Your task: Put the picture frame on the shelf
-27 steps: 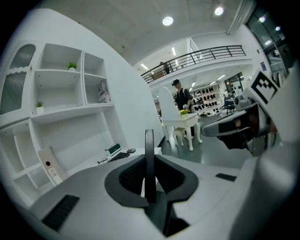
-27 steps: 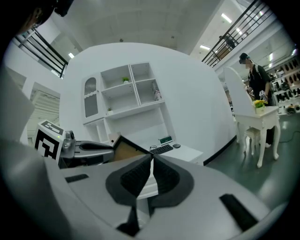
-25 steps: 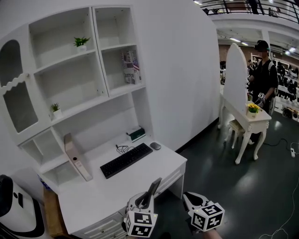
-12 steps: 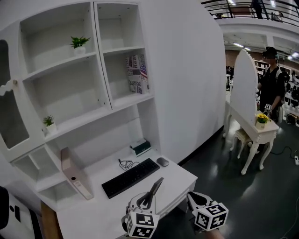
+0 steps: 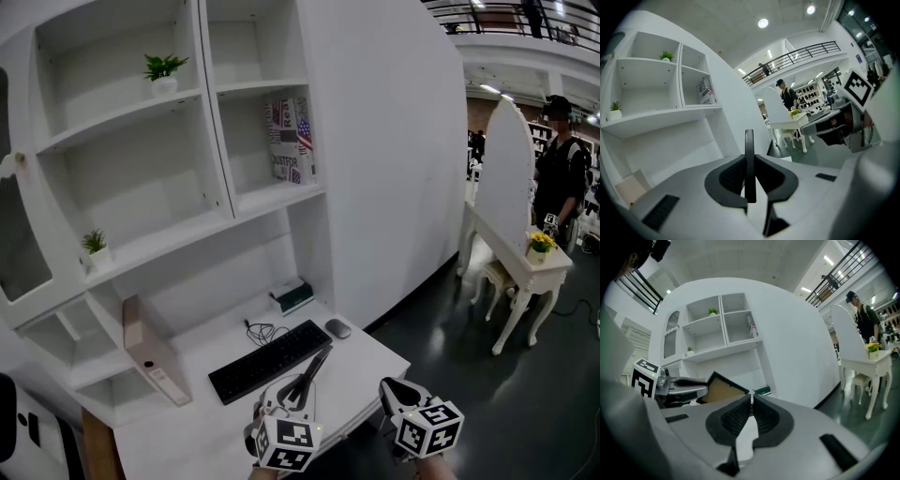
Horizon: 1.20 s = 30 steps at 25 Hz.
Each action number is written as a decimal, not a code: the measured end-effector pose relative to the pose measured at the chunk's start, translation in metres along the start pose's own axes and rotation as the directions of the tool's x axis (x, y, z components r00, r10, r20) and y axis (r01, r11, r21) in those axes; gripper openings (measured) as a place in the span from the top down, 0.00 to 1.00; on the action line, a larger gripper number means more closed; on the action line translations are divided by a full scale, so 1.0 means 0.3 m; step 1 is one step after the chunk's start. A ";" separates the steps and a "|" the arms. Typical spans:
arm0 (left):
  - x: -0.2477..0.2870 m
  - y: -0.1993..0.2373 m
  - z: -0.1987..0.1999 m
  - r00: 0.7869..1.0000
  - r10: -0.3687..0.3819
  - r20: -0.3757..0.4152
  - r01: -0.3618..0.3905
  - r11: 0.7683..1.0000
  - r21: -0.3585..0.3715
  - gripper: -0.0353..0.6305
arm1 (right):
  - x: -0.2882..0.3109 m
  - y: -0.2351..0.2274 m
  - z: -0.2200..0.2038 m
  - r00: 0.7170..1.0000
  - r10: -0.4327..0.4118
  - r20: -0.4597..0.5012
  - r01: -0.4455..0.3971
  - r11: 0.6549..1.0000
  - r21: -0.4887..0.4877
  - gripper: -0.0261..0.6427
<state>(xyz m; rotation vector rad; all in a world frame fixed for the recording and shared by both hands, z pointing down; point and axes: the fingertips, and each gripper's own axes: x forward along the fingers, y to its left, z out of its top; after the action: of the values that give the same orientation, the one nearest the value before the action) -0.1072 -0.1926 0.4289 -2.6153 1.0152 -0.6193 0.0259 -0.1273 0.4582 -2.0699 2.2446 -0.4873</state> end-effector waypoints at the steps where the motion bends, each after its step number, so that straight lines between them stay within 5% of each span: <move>1: 0.009 0.008 0.003 1.000 0.004 -0.002 -0.004 1.000 0.008 0.86 | 0.012 -0.003 0.002 1.000 0.004 -0.003 -0.004 1.000 -0.001 0.96; 17: 0.234 0.174 0.127 0.985 0.159 -0.063 -0.150 0.980 0.133 0.86 | 0.318 -0.108 0.165 0.983 0.181 -0.025 -0.182 0.982 -0.052 0.96; 30: 0.329 0.331 0.264 0.944 0.309 -0.117 -0.266 0.920 0.288 0.86 | 0.557 -0.082 0.295 0.922 0.384 -0.056 -0.388 0.915 -0.115 0.96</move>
<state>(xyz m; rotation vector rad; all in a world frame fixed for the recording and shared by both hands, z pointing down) -0.0608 -0.3245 0.3497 -2.1552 1.2390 -0.8378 0.0543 -0.3097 0.4100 -1.6018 2.6731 -0.3608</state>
